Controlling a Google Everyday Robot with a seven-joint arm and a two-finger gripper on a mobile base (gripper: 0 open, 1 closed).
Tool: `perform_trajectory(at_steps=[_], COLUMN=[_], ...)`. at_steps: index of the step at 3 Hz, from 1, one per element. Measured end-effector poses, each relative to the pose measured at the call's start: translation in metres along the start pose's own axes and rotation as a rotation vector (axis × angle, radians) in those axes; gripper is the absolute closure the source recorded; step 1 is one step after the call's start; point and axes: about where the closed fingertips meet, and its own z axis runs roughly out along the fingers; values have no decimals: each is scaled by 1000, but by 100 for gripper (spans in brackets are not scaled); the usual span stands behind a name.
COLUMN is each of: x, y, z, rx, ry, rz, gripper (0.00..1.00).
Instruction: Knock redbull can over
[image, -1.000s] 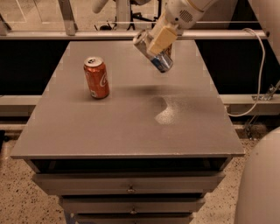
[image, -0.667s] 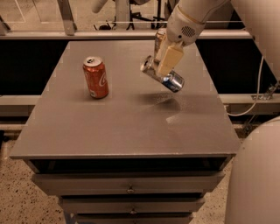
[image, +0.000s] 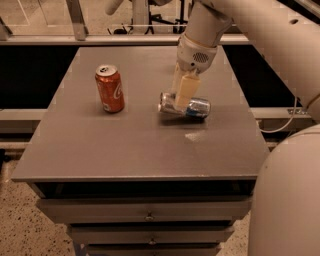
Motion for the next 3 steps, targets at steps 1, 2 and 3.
perform_trajectory(at_steps=[1,2,3], x=[-6,-7,-7], y=[5,8,8], z=[14,15,5], rx=[-20,-20,12], ry=[12,14,-9], rz=[-14,-14,4], gripper=[53,30,1])
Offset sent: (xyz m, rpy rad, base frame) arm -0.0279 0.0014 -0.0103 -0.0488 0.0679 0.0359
